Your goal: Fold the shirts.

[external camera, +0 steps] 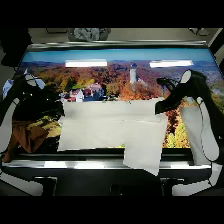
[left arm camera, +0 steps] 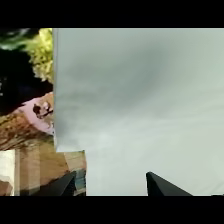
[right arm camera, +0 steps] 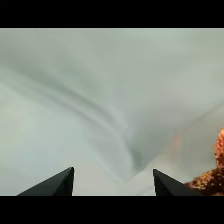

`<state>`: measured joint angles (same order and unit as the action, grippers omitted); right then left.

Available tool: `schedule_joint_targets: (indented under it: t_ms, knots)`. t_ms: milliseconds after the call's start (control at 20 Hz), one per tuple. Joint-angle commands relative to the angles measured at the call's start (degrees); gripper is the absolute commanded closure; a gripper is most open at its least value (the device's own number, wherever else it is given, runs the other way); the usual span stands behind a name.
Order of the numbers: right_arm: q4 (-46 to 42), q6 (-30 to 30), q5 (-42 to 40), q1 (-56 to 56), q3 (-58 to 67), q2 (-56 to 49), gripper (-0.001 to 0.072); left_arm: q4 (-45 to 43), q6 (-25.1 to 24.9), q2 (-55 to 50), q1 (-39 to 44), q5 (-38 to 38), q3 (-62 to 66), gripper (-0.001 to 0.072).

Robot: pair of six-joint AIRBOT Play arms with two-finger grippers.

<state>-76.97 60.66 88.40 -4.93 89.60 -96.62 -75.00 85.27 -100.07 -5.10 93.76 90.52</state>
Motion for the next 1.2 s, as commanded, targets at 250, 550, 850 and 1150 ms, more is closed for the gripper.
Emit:
schedule_joint_targets:
  t_ms: [250, 550, 850, 1150]
  knots:
    - [-1.7, -4.5, 6.8, -13.5, -11.1, 12.4, 0.016, 1.2, -1.6, 18.7, -8.9, -5.4, -22.3, 0.0177]
    - [1.3, -6.5, 1.1, -13.4, -25.2, 18.3, 0.0161, 3.1, -4.9, 28.1, -9.5, -17.4, -49.3, 0.0182]
    - [0.4, -7.2, 1.1, -13.4, -25.7, 18.9, 0.0161, 8.1, -5.4, 28.1, -9.4, -23.1, -53.7, 0.0213]
    - [-0.7, -8.0, -1.8, -13.4, -35.5, 24.9, 0.0161, 10.1, -3.9, 28.1, -6.4, -26.1, -55.1, 0.0571]
